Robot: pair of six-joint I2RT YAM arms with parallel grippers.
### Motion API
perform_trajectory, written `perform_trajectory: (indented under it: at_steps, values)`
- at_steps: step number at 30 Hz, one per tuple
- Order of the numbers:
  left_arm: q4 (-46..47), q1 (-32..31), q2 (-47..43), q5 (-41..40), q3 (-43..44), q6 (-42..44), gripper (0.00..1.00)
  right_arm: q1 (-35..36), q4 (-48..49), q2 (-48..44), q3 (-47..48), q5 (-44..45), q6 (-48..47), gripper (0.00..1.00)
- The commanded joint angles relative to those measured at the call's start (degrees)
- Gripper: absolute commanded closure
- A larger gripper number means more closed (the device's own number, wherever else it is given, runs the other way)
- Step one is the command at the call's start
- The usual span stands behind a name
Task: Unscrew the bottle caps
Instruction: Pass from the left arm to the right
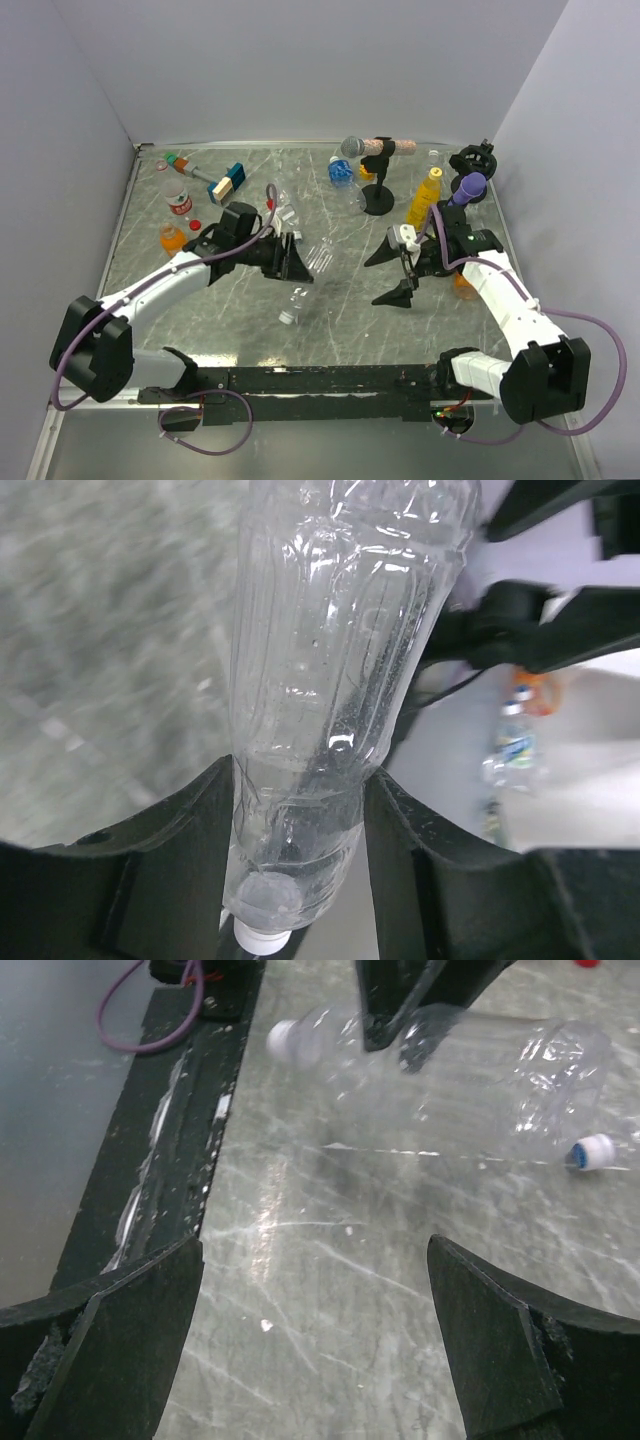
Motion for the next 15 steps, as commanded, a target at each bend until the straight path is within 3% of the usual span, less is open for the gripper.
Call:
perform_trajectory:
  at_steps: [1,5,8,11,13,15]
  values:
    - [23.7,-3.2,-0.7,2.8,-2.4,-16.7,0.71,-0.2,13.1,-2.5,0.6,-0.7,12.5,0.01]
    - [41.0,-6.9,-1.5,-5.7,-8.5,-27.5,0.72,-0.3,24.3,-1.5,-0.3,-2.6,30.9,0.01]
    - [52.8,-10.5,-2.1,-16.8,-13.5,-32.4,0.71,-0.2,41.4,-0.7,-4.3,-6.6,52.9,0.01]
    - [59.6,-13.2,-2.2,-26.7,-15.8,-34.7,0.71,0.3,64.7,-0.9,-10.9,-5.2,75.6,0.01]
    - [63.8,-14.8,-1.6,-32.4,-16.5,-35.6,0.71,0.5,69.1,-0.5,-11.9,-3.1,80.4,0.01]
    - [66.7,-16.2,-1.1,-37.0,-16.5,-36.0,0.71,1.0,66.8,0.8,-11.1,-0.8,79.8,0.01]
